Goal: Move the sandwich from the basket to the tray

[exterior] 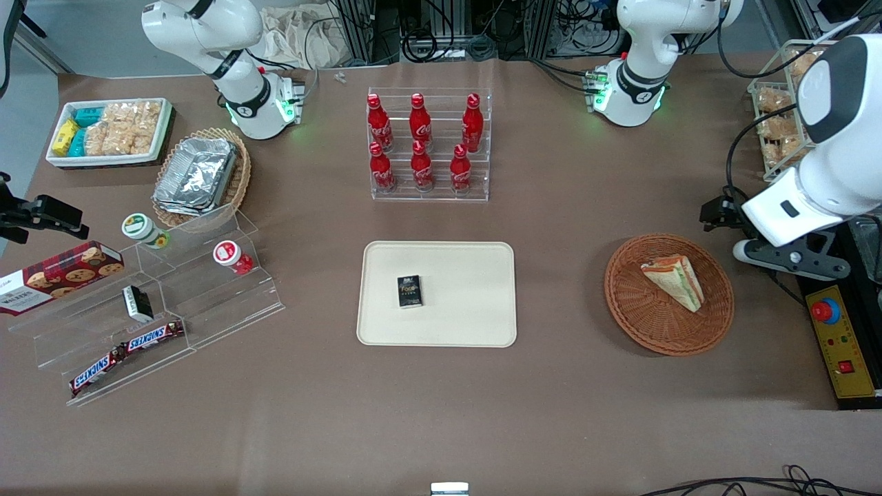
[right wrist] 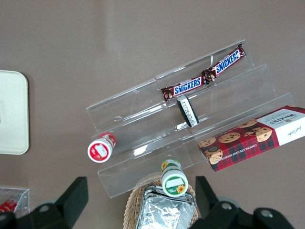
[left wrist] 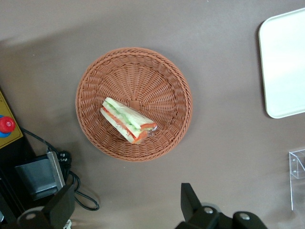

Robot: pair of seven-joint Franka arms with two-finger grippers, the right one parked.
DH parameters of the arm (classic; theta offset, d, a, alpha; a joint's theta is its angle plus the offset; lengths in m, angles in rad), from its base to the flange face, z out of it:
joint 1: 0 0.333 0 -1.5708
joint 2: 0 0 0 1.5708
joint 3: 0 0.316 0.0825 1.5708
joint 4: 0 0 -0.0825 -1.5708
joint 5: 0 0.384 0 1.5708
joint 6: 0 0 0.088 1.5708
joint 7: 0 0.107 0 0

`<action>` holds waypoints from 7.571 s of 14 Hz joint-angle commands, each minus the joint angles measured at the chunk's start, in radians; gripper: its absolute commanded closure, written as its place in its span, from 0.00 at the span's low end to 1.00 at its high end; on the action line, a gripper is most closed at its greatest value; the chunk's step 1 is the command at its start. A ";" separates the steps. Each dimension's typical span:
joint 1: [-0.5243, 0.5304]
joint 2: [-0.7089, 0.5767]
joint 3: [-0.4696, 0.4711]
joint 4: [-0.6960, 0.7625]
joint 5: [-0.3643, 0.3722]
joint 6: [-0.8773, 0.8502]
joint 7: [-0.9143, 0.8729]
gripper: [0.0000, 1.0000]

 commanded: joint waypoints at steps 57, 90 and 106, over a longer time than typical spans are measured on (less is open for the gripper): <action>-0.159 0.410 -0.407 0.024 0.003 0.290 -0.855 1.00; 0.089 0.154 -0.406 -0.072 0.077 0.177 -0.597 0.00; 0.216 -0.016 -0.304 -0.159 0.075 0.100 -0.121 0.00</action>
